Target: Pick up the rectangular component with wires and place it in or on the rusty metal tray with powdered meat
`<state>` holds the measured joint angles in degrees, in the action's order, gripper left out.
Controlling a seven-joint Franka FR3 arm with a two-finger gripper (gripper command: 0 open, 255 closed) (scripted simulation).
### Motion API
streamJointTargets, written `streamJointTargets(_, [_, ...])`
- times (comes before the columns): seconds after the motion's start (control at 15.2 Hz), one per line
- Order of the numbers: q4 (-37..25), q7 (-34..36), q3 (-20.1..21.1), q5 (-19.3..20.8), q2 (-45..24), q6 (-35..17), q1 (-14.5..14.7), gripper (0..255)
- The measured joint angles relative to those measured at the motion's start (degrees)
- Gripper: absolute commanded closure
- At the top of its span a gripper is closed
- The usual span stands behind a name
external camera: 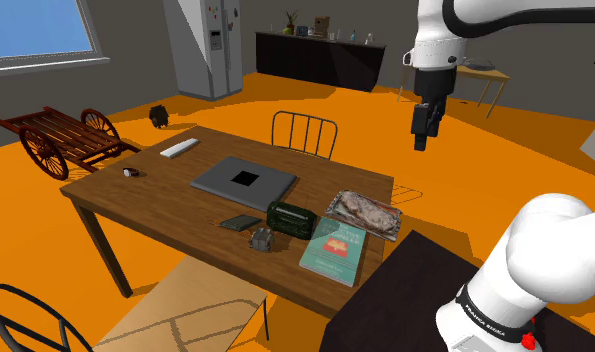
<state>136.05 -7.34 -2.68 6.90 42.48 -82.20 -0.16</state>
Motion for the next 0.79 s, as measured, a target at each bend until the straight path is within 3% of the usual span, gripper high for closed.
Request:
streamJointTargets(0.2, [0.88, 1.20, 0.84, -0.83, -1.13, -2.02, 0.45, 0])
streamJointTargets(0.79, [4.43, 7.80, 5.50, -4.57, -12.33, -17.53, 3.11, 0])
